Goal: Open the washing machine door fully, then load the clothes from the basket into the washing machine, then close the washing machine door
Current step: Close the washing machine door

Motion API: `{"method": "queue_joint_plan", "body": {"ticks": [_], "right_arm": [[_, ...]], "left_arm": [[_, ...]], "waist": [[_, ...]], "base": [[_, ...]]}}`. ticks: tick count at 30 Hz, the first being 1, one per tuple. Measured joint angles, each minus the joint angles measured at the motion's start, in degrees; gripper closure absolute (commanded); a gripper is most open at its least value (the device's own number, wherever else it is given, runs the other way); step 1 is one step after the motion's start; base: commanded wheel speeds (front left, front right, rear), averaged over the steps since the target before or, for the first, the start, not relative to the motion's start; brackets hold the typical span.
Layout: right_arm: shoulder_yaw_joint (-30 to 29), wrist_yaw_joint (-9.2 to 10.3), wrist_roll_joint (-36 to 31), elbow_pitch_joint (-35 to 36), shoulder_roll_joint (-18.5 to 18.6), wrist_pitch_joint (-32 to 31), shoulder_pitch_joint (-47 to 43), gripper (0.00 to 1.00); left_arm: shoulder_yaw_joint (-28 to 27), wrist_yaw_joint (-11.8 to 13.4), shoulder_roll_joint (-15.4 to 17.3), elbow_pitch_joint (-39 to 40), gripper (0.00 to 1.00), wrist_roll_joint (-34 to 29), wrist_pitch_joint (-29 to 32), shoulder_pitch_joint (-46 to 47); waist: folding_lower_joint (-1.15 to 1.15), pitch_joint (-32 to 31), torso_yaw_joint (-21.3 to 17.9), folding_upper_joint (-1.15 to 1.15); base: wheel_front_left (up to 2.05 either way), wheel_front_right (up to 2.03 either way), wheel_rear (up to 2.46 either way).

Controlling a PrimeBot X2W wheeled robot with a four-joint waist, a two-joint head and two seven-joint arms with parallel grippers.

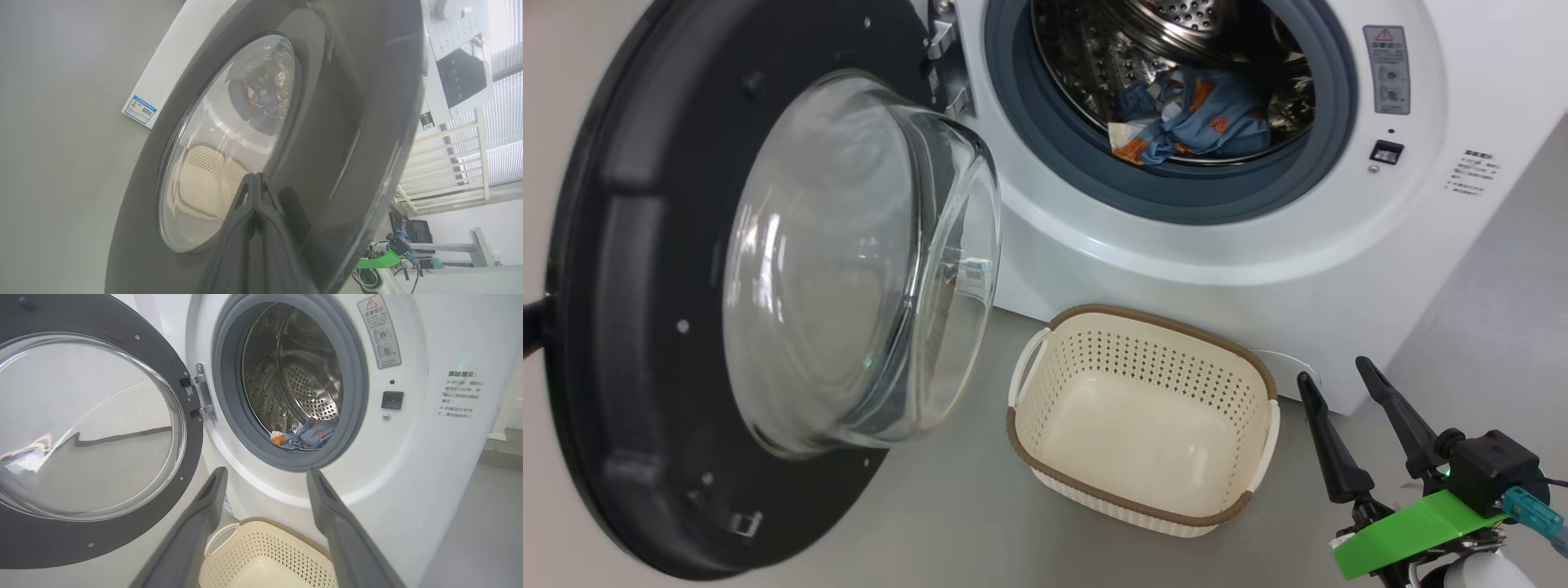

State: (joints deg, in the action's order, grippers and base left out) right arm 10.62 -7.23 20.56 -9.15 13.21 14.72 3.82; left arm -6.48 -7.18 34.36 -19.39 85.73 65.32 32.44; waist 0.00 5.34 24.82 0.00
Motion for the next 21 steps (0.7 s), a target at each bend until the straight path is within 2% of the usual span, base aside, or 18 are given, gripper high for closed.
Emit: {"method": "queue_joint_plan", "body": {"ticks": [13, 21], "right_arm": [[-1.68, 0.0, -0.01, 0.26, -0.4, -0.01, -0.85, 0.0], [-2.23, 0.0, -0.09, 0.48, -0.81, -0.01, -0.83, 0.0]], "left_arm": [[4.0, 0.0, -1.92, 10.53, 1.0, 1.97, 2.77, -1.91], [6.1, 0.01, -4.78, 13.71, 1.0, 2.4, 2.44, -2.04]], "waist": [[0.0, -0.05, -4.31, 0.0], [0.0, 0.19, -8.4, 0.0]], "base": [[0.0, 0.0, 0.0], [0.0, 0.0, 0.0]]}}
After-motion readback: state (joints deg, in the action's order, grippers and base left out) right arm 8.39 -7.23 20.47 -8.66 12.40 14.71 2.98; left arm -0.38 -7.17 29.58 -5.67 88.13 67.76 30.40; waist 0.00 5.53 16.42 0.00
